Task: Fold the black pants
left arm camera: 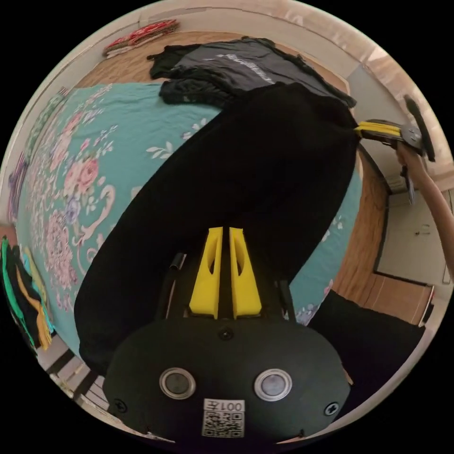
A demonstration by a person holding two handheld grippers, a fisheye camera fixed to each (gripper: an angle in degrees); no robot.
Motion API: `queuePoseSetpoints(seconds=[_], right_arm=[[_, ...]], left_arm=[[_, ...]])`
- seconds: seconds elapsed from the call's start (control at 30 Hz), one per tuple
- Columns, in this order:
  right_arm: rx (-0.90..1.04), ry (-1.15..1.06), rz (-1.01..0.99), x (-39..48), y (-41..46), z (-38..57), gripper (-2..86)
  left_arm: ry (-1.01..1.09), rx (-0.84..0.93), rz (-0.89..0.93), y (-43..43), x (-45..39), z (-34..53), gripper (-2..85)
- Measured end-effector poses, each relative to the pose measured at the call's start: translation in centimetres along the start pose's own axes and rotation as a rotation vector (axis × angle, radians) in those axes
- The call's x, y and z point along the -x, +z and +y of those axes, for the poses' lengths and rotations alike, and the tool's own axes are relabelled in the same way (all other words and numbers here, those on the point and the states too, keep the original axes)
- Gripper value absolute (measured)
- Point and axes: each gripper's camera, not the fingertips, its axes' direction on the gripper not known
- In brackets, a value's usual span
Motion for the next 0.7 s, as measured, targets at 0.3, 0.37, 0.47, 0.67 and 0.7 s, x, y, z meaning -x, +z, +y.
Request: queuePoseSetpoints(seconds=[0.3,0.37,0.47,0.67,0.7], right_arm=[[0.127,-0.038,0.165,3.5,-8.9,-4.1,1.8],[0.017,-0.137,0.147,5.8,-13.1,-7.1,2.6],[-0.061,-0.328,0.083,10.7,-14.6,-12.4,5.5],[0.151,-0.657,0.17,20.2,-10.2,-20.0,10.0],[0.174,-0.664,0.183,20.7,-10.0,-20.6,9.9]], left_arm=[[-0.368,0.117,-0.348,-5.7,13.8,12.6,4.3],[-0.405,0.158,-0.457,-7.4,19.5,17.8,6.7],[-0.308,0.184,-0.433,-7.8,26.2,23.5,9.0],[-0.171,0.355,-0.102,-5.5,36.0,30.7,7.2],[-0.169,0.348,-0.072,-5.4,36.7,31.2,6.8]])
